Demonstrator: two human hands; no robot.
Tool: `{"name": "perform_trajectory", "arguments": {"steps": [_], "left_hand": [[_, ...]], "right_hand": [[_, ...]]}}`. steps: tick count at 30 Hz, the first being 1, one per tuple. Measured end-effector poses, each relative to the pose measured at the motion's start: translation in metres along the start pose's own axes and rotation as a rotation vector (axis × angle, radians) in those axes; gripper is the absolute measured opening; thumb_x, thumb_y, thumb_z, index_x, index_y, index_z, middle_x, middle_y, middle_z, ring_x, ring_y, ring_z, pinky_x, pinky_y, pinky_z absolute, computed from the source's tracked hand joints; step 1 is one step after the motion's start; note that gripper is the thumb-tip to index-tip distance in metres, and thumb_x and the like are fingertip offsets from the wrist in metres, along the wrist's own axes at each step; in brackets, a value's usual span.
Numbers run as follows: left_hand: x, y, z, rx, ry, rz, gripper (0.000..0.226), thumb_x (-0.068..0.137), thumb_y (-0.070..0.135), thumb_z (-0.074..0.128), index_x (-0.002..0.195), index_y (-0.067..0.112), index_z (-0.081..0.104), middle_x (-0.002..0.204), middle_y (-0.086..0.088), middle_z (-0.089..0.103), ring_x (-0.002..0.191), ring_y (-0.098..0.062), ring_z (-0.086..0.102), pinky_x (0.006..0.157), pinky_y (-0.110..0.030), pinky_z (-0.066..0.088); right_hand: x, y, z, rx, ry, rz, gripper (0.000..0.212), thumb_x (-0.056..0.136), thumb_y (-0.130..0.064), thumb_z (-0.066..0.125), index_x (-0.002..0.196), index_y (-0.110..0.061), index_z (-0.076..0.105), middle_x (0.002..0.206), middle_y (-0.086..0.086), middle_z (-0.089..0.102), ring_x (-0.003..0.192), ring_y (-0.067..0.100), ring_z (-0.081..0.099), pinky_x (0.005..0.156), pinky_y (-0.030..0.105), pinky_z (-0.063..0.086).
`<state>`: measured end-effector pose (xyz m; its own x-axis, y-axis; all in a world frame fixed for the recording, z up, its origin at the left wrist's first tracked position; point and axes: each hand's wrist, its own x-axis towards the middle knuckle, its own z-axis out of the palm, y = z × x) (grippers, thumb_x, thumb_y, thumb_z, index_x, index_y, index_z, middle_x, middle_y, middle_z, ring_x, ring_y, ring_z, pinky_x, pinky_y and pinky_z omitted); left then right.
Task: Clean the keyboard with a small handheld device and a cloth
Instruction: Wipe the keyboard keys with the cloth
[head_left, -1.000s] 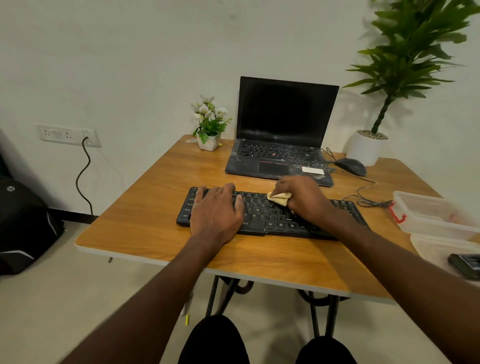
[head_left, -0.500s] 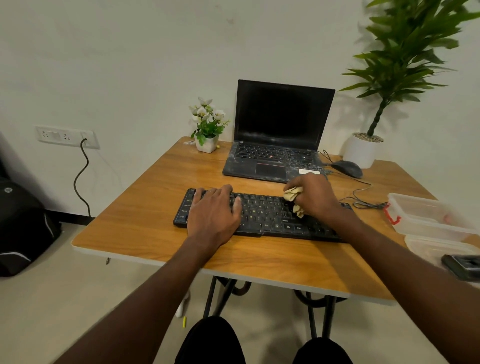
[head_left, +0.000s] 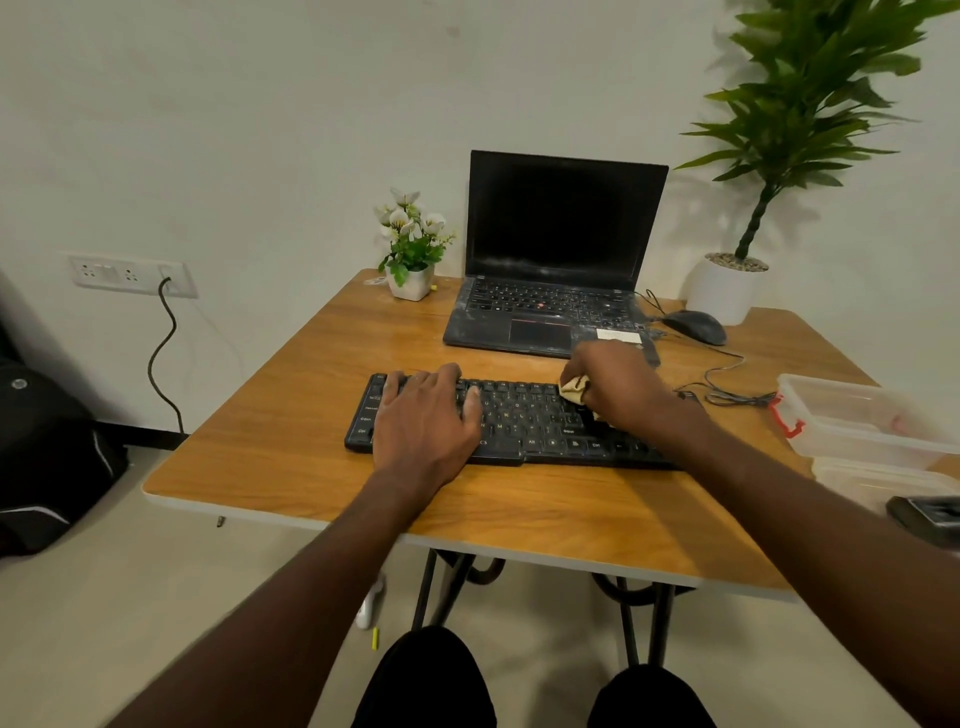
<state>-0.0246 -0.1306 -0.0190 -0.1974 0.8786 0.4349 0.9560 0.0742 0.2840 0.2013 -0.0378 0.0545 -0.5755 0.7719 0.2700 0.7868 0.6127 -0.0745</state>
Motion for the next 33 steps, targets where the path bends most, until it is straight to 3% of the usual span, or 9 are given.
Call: {"name": "perform_trajectory", "arguments": {"steps": [8,13,16,20,27,33], "left_hand": [[0.001,-0.002,-0.001,-0.012,0.001,0.015,0.045,0.11,0.051,0.029,0.129,0.022,0.057,0.116,-0.003,0.072,0.116,-0.02,0.064,0.126,-0.05,0.03],[0.0,-0.002,-0.001,-0.018,0.01,0.025,0.042,0.11,0.052,0.029,0.127,0.024,0.056,0.115,-0.002,0.073,0.115,-0.019,0.065,0.124,-0.049,0.031],[0.001,-0.002,0.0,-0.014,0.007,0.024,0.042,0.109,0.052,0.028,0.125,0.025,0.056,0.112,-0.001,0.072,0.112,-0.019,0.065,0.123,-0.049,0.031],[0.0,-0.001,-0.001,-0.015,0.013,0.016,0.042,0.109,0.051,0.028,0.125,0.024,0.057,0.111,-0.001,0.072,0.112,-0.019,0.065,0.124,-0.049,0.03],[0.001,-0.002,0.001,-0.016,0.021,0.029,0.041,0.11,0.051,0.031,0.126,0.023,0.057,0.112,-0.001,0.072,0.112,-0.019,0.065,0.124,-0.047,0.031],[-0.001,-0.001,0.0,-0.009,0.006,0.029,0.042,0.11,0.052,0.032,0.128,0.024,0.056,0.115,-0.001,0.072,0.113,-0.018,0.064,0.124,-0.048,0.03]], "right_hand": [[-0.008,0.028,-0.007,-0.105,-0.011,0.155,0.029,0.087,-0.007,0.075,0.114,-0.019,0.077,0.115,0.008,0.075,0.104,0.023,0.068,0.086,0.037,0.058],[0.0,0.009,-0.005,0.102,0.037,0.14,0.035,0.087,0.0,0.071,0.118,-0.017,0.076,0.118,0.005,0.075,0.108,0.021,0.067,0.091,0.034,0.053],[-0.006,0.003,0.009,-0.003,0.077,0.11,0.035,0.087,-0.001,0.072,0.119,-0.013,0.075,0.12,0.008,0.074,0.111,0.024,0.067,0.095,0.037,0.055],[0.0,0.019,0.002,-0.127,0.01,0.232,0.031,0.089,-0.008,0.073,0.12,-0.013,0.074,0.115,0.012,0.073,0.105,0.027,0.067,0.088,0.04,0.058],[0.0,0.005,0.004,-0.028,-0.006,0.015,0.036,0.088,-0.003,0.072,0.122,-0.015,0.074,0.119,0.004,0.07,0.111,0.021,0.063,0.092,0.031,0.05],[0.018,0.004,-0.001,-0.083,-0.128,0.07,0.031,0.092,-0.009,0.071,0.123,-0.011,0.072,0.123,0.011,0.071,0.113,0.026,0.066,0.099,0.041,0.055]]}}
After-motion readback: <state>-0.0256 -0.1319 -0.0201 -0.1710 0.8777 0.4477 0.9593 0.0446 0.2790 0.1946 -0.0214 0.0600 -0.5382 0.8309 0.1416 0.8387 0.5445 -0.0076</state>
